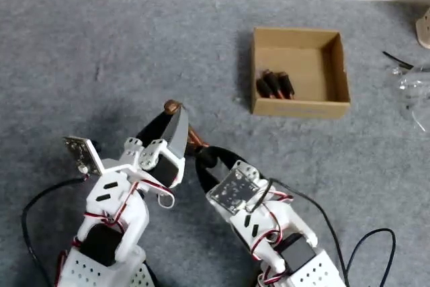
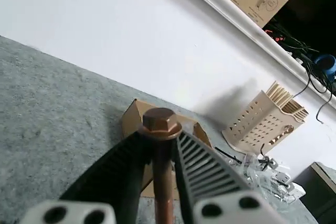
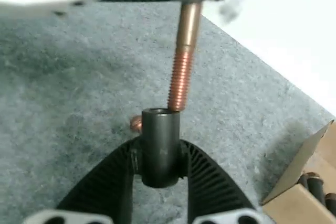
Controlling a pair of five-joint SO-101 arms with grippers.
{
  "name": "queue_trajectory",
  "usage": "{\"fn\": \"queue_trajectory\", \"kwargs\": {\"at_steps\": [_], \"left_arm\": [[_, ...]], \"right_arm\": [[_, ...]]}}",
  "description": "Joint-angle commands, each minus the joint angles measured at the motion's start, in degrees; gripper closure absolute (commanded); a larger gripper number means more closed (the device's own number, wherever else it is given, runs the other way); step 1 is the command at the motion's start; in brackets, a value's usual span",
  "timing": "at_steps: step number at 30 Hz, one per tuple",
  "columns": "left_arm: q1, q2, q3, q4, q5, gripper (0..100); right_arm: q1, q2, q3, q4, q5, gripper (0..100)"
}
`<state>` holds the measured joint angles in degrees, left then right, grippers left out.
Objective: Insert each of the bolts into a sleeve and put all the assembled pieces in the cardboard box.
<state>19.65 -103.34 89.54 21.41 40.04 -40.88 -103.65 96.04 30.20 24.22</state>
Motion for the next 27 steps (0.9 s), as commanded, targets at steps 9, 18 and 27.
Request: {"fn": "queue_trajectory", "kwargs": {"at_steps": [9,18,27], "left_arm": [[1.36,-1.01,-1.19,-1.32,0.44,99],[2.07,-1.01,-0.75,1.05,0.62,99],[9.63,-1.01,1.01,4.75,0.44,99]], "right_arm": [[-0.40,-0.92,4.18,-1.36,2.11,99.4],[3.91,-0.92,4.70,-6.46,2.02,99.4],[3.91,-0.92,4.70,-6.29,2.02,99.4]]}}
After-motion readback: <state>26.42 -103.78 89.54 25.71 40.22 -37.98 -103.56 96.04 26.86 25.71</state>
